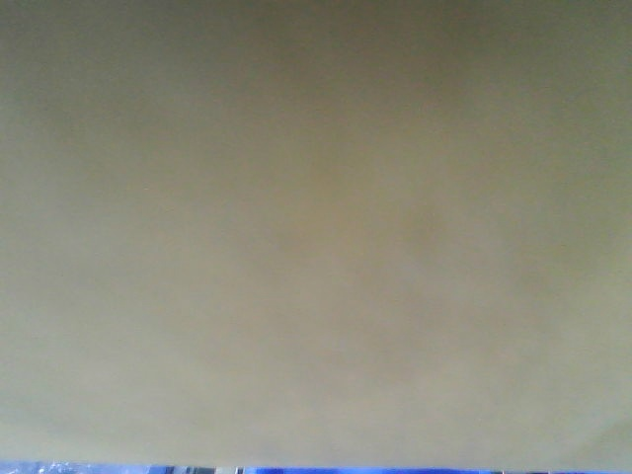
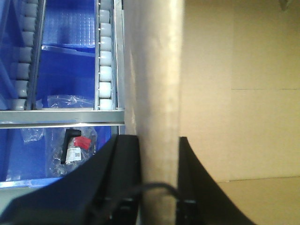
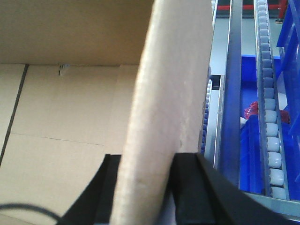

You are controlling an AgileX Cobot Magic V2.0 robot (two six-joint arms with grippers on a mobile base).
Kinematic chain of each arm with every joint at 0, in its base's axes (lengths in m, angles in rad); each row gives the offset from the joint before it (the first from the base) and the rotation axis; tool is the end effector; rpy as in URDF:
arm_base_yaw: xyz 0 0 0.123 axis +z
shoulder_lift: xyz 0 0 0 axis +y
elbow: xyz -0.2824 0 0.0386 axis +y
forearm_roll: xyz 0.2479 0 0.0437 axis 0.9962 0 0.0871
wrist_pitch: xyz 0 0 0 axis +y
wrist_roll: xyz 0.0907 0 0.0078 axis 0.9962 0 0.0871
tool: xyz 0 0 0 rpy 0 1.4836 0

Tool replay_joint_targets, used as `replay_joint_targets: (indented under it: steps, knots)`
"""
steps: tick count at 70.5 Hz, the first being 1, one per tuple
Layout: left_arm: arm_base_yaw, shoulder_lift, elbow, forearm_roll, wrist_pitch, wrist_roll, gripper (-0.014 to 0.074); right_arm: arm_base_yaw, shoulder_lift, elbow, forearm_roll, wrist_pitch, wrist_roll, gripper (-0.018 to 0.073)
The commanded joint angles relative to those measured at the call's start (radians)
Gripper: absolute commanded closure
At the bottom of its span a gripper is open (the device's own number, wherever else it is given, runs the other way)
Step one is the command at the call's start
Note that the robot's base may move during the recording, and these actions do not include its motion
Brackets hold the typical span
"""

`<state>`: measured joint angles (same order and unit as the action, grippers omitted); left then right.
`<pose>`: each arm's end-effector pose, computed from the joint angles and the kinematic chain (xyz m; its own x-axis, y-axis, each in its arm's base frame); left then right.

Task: Grab box from left shelf to table start
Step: 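Lift the box with both grippers and pull it off the shelf, then hold the box with both grippers while the base turns away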

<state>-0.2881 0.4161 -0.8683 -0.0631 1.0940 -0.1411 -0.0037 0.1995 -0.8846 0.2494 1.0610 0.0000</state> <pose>0.0354 -0.0158 0.3722 -0.5527 -0.0125 -0.8333 0.2393 0.9554 -0.1730 -0.0193 0.0197 0.3832 -0.2948 0.1215 -0.9478 -0.1686 0.9697 0.1768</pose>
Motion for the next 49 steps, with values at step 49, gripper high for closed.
replay_joint_targets:
  steps: [49]
  knots:
    - [-0.002, 0.001, 0.008, 0.03, -0.078, -0.006, 0.0696, -0.008, 0.019, -0.027, -0.074, -0.191, -0.018, 0.0499]
